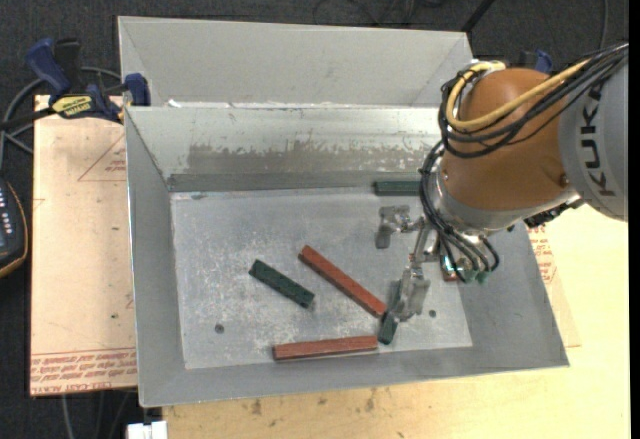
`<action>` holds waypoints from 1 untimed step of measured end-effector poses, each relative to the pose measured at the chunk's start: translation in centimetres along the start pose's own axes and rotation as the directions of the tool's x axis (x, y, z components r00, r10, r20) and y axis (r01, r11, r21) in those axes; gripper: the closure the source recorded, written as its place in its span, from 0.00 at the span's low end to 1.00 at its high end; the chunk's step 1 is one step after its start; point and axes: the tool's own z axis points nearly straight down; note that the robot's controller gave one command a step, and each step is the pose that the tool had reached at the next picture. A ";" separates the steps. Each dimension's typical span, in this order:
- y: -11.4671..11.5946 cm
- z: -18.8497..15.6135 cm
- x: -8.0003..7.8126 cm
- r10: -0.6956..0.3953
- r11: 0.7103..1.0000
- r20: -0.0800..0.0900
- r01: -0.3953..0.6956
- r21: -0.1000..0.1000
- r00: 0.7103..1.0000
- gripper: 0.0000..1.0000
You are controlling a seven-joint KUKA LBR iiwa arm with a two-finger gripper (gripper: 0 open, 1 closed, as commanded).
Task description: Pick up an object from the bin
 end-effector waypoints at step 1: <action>1.3 -9.2 -3.1 0.078 0.997 0.017 -0.077 -0.002 0.997 0.00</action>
Offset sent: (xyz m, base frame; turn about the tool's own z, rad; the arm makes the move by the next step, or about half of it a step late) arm 0.0282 0.0117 0.0870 0.0804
